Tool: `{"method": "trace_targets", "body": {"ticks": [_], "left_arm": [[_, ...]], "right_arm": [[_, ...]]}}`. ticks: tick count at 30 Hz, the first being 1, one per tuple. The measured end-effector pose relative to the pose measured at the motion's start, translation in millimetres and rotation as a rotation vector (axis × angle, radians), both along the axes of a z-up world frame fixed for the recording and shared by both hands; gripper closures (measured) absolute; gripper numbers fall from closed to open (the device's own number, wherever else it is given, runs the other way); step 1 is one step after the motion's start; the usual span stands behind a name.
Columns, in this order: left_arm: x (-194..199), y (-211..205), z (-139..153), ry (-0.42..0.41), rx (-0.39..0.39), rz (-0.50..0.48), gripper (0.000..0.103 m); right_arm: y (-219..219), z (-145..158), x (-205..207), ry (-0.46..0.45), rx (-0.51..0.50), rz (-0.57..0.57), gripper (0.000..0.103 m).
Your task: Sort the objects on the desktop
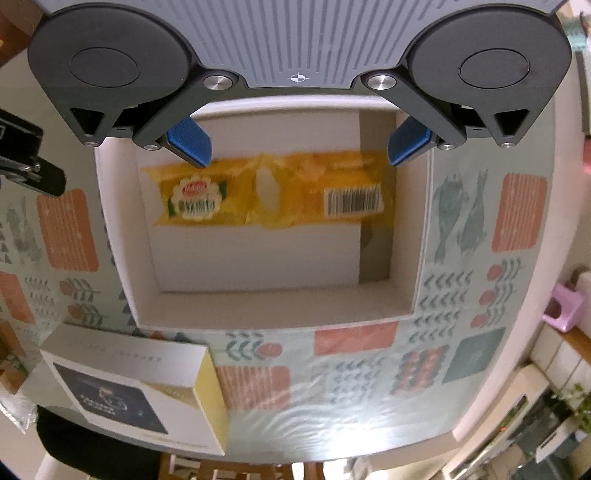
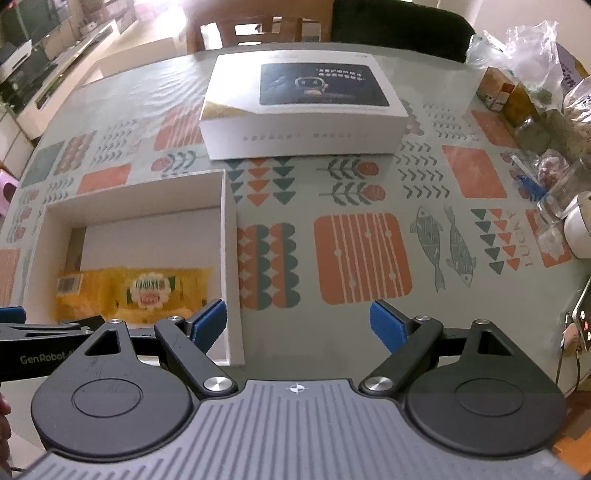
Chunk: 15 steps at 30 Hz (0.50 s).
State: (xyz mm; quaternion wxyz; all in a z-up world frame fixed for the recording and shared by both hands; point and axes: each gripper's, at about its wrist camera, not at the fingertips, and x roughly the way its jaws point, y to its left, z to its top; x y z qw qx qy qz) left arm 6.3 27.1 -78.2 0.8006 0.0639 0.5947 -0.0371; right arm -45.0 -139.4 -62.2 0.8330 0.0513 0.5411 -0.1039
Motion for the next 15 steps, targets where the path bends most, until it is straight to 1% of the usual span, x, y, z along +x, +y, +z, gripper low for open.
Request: {"method": "trace_targets", "body": {"ticks": [5, 7, 10, 13, 15], "left_arm": [[19, 0, 1, -0.002, -0.026, -0.035, 0.0], [25, 0, 2, -0.008, -0.037, -0.052, 0.0], [35, -3, 4, -0.018, -0.05, -0.082, 0.0], [45, -9, 3, -0.022, -0.042, -0.109, 0.0], [51, -13, 5, -0.022, -0.05, -0.12, 0.0]], "right_arm": [[7, 3, 12, -0.001, -0.017, -0.026, 0.0], [1, 6, 17, -0.001, -0.024, -0.035, 0.0], [5, 8, 23, -0.011, -0.047, -0.046, 0.0], [5, 10, 29, -0.02, -0.063, -0.056, 0.0], [3, 12, 32, -0.023, -0.071, -0.061, 0.0]]}}
